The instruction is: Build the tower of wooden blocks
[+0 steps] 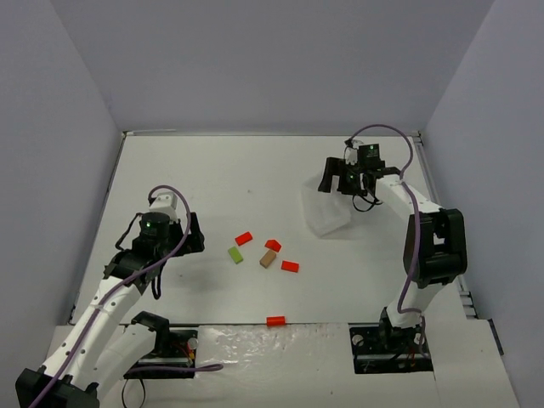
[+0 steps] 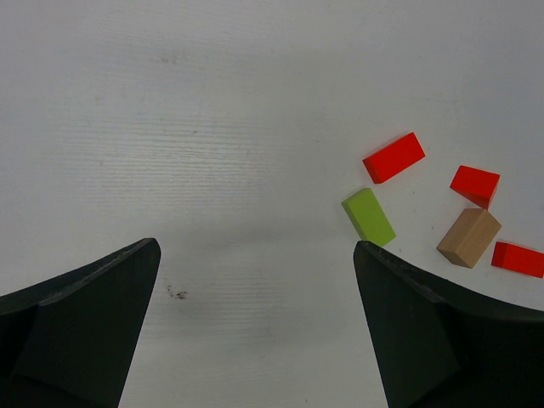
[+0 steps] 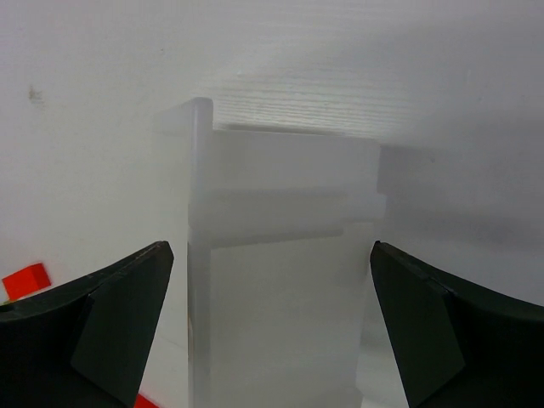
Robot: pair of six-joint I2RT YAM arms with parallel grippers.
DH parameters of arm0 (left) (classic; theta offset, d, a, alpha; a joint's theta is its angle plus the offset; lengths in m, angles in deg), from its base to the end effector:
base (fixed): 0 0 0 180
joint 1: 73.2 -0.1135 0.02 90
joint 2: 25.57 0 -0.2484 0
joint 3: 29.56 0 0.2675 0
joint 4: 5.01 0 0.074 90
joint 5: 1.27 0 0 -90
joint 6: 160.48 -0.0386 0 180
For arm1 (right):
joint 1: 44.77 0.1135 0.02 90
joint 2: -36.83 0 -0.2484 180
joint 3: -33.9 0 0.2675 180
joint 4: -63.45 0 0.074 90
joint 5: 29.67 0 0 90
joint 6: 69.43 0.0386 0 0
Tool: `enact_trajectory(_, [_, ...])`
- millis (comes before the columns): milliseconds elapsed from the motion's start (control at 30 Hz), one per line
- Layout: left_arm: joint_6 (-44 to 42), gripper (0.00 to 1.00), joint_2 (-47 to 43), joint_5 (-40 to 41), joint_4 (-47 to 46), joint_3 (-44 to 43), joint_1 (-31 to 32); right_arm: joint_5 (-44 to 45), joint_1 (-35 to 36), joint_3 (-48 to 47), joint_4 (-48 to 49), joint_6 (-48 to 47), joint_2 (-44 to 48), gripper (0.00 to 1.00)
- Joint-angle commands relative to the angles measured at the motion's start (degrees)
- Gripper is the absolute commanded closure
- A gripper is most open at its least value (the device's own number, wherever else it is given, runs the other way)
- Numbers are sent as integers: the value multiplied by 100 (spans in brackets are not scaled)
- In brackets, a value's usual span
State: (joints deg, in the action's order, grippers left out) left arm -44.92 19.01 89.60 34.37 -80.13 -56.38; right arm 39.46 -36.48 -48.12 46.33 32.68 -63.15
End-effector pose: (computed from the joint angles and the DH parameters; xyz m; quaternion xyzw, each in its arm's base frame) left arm 0.1946 -0.0582 0.2538 -0.0707 0.8776 -0.1652 0.4445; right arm 0.4013 0.0724 0.2124 -0.0544 0.8750 0.2385 0.4179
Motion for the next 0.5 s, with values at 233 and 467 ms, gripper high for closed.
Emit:
enact_trajectory(233, [-60, 3, 74, -51, -374, -40, 27, 2007, 2, 58, -182, -292, 1041, 0])
enact_trajectory(467, [-51, 3, 116, -86, -397, -36, 32, 2415, -3, 448, -197, -195, 1062, 7])
